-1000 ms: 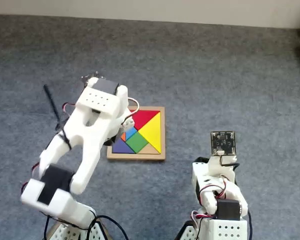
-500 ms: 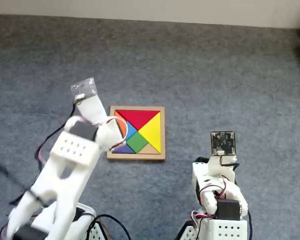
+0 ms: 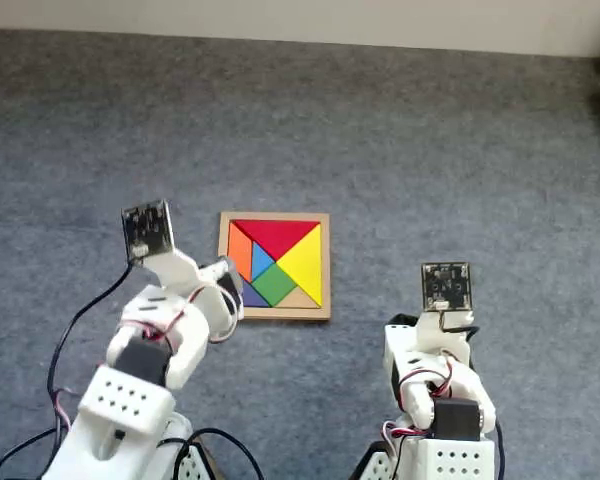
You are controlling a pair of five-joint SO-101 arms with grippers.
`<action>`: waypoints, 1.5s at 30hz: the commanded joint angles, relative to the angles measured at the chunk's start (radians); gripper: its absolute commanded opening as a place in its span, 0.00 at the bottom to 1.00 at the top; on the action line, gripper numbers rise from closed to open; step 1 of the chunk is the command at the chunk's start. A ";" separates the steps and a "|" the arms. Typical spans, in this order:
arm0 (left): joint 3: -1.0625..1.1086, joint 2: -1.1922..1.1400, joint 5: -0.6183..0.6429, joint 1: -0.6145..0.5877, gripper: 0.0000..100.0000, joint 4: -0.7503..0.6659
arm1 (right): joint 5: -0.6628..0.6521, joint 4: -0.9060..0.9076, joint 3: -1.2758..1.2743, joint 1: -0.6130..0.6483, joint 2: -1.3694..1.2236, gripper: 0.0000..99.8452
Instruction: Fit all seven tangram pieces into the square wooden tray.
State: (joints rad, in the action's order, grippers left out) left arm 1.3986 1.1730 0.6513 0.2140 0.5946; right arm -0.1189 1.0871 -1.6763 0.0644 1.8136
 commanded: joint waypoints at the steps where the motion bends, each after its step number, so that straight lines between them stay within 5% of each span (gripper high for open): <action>1: 0.096 0.185 -0.069 0.012 0.00 -0.080 | -0.002 -0.002 -0.148 -0.013 0.008 0.01; 13: 0.298 0.622 -0.203 0.008 0.00 -0.055 | -0.002 -0.002 -0.148 -0.013 0.008 0.01; 21: 0.297 0.634 -0.206 -0.166 0.00 0.014 | -0.002 -0.001 -0.148 -0.013 0.008 0.01; 31: 0.297 0.634 -0.523 -0.384 0.00 0.301 | -0.002 0.001 -0.148 -0.012 0.008 0.01; 45: 0.297 0.639 -0.578 -0.389 0.00 0.631 | -0.002 0.157 -0.148 -0.013 0.008 0.01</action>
State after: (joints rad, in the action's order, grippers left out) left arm 1.6763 1.7653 0.0806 -0.1619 1.1469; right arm -0.1189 1.1776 -1.6763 0.0644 1.8136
